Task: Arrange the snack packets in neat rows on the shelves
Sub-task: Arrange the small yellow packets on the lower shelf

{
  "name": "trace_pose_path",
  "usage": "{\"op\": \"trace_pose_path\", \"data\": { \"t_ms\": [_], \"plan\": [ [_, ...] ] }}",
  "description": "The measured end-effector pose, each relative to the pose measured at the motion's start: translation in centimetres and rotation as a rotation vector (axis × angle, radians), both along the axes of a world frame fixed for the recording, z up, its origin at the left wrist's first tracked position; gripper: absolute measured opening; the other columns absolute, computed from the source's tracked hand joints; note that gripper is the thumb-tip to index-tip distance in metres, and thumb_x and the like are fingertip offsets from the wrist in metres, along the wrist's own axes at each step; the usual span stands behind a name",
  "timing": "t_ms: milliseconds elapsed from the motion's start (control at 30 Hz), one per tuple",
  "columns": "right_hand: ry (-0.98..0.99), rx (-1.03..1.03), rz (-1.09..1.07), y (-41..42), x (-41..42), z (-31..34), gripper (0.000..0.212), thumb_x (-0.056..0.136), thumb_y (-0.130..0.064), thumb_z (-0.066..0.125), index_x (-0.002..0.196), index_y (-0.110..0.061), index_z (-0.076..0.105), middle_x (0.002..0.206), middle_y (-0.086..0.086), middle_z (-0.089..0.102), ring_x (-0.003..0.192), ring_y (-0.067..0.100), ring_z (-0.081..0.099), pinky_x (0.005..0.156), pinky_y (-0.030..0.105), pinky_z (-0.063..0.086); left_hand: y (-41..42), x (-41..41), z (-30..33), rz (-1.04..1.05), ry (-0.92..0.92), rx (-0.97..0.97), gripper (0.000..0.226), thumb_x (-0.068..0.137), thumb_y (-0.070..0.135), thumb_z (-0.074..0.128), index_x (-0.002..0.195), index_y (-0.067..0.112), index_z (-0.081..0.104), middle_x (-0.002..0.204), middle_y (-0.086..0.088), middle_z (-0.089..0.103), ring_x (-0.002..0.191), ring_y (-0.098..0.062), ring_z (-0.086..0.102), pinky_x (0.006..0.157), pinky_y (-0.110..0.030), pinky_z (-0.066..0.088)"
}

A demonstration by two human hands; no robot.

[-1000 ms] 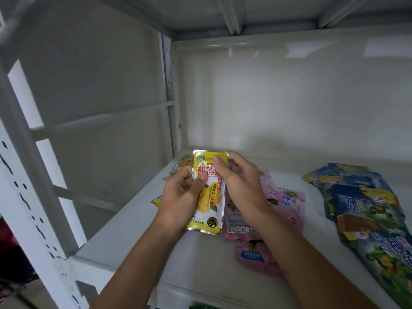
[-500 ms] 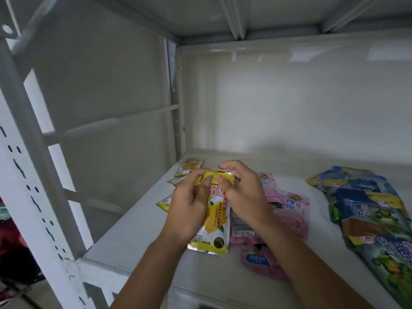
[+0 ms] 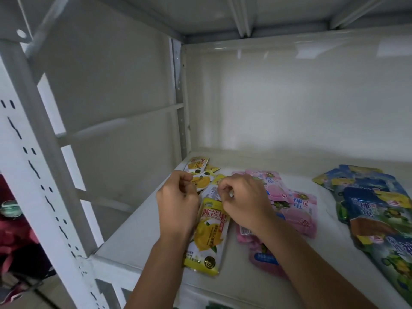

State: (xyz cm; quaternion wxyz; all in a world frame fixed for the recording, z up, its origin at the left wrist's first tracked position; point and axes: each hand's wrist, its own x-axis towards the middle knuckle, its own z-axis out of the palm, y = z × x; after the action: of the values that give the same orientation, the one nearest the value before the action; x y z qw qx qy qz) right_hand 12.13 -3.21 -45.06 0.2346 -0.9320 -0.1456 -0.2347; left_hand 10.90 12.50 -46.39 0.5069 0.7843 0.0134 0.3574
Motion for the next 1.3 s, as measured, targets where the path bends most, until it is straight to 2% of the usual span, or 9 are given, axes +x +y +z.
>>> {"op": "trace_pose_path", "data": {
  "t_ms": [167, 333, 567, 667, 767, 933, 1033, 1133, 1300],
  "plan": [
    [0.088, -0.146, -0.262, -0.5, 0.1, 0.2, 0.023, 0.096, -0.03, 0.054, 0.094, -0.023, 0.076, 0.096, -0.005, 0.072, 0.095, 0.02, 0.062, 0.094, 0.035, 0.047, 0.0, 0.5, 1.1, -0.129, 0.02, 0.235, 0.02, 0.095, 0.005, 0.057, 0.091, 0.02, 0.07, 0.08, 0.009, 0.069, 0.077, -0.007, 0.063, 0.067, -0.028, 0.052],
    [0.151, -0.248, -0.333, -0.4, 0.3, -0.1, 0.042, 0.098, -0.055, 0.05, 0.102, -0.017, 0.068, 0.101, 0.003, 0.065, 0.104, 0.028, 0.06, 0.091, 0.039, 0.042, -0.6, 3.3, 2.4, -0.179, 0.296, 0.661, 0.011, 0.095, 0.026, 0.061, 0.088, 0.019, 0.064, 0.093, -0.002, 0.066, 0.088, -0.025, 0.064, 0.075, -0.039, 0.056],
    [0.148, -0.287, -0.33, -0.2, 0.1, -0.4, 0.05, 0.1, -0.058, 0.044, 0.103, -0.015, 0.069, 0.111, 0.006, 0.064, 0.109, 0.03, 0.055, 0.093, 0.042, 0.038, -1.1, 5.0, 0.4, -0.104, 0.311, 0.648, 0.043, 0.091, 0.049, 0.07, 0.066, 0.021, 0.049, 0.079, 0.001, 0.051, 0.076, -0.024, 0.054, 0.064, -0.034, 0.039],
    [0.156, -0.298, -0.313, -0.3, -0.1, -0.4, 0.05, 0.102, -0.057, 0.043, 0.11, -0.014, 0.068, 0.119, 0.008, 0.062, 0.114, 0.03, 0.054, 0.096, 0.042, 0.038, -1.1, 5.3, 0.1, -0.124, 0.324, 0.518, 0.039, 0.086, 0.048, 0.079, 0.07, 0.022, 0.055, 0.069, 0.005, 0.054, 0.069, -0.016, 0.053, 0.059, -0.031, 0.035],
    [0.16, -0.25, -0.311, -0.4, 0.2, -0.4, 0.052, 0.102, -0.059, 0.046, 0.118, -0.014, 0.066, 0.123, 0.007, 0.061, 0.118, 0.031, 0.053, 0.1, 0.044, 0.037, -0.6, 5.5, 0.5, -0.186, 0.332, 0.315, 0.027, 0.081, 0.04, 0.089, 0.084, 0.026, 0.066, 0.075, 0.002, 0.064, 0.072, -0.014, 0.059, 0.061, -0.023, 0.043],
    [0.08, -0.136, -0.333, -0.3, 0.4, -0.2, 0.057, 0.099, -0.063, 0.045, 0.127, -0.015, 0.059, 0.123, 0.006, 0.059, 0.12, 0.03, 0.049, 0.097, 0.043, 0.037, -0.3, 5.4, 0.9, -0.298, 0.203, -0.106, 0.023, 0.078, 0.014, 0.092, 0.09, 0.018, 0.074, 0.072, 0.001, 0.067, 0.065, -0.016, 0.065, 0.067, -0.033, 0.055],
    [0.068, 0.198, -0.205, -0.1, 0.6, 0.0, 0.057, 0.094, -0.067, 0.047, 0.12, -0.018, 0.062, 0.111, -0.001, 0.067, 0.11, 0.025, 0.057, 0.093, 0.04, 0.045, -0.6, 4.5, 1.7, -0.403, 0.14, -0.289, 0.015, 0.083, 0.009, 0.087, 0.092, 0.012, 0.075, 0.074, -0.001, 0.074, 0.063, -0.011, 0.07, 0.06, -0.029, 0.059],
    [0.175, 0.69, 0.049, 0.1, 0.7, 0.6, 0.024, 0.096, -0.041, 0.07, 0.107, -0.02, 0.071, 0.09, -0.009, 0.074, 0.085, 0.008, 0.07, 0.079, 0.031, 0.056, -0.7, 4.0, 2.2, -0.474, 0.083, -0.369, 0.012, 0.089, 0.015, 0.081, 0.095, 0.007, 0.077, 0.085, -0.011, 0.079, 0.075, -0.025, 0.075, 0.07, -0.043, 0.063],
    [0.085, 0.971, 0.064, -0.1, 1.5, 0.6, 0.006, 0.092, -0.017, 0.078, 0.095, -0.014, 0.074, 0.085, 0.001, 0.076, 0.081, 0.016, 0.074, 0.075, 0.036, 0.06, -1.2, 3.6, 1.9, -0.62, 0.14, -0.391, 0.027, 0.09, 0.03, 0.076, 0.1, 0.005, 0.079, 0.099, -0.021, 0.078, 0.097, -0.042, 0.075, 0.087, -0.056, 0.059]
  ]
}}
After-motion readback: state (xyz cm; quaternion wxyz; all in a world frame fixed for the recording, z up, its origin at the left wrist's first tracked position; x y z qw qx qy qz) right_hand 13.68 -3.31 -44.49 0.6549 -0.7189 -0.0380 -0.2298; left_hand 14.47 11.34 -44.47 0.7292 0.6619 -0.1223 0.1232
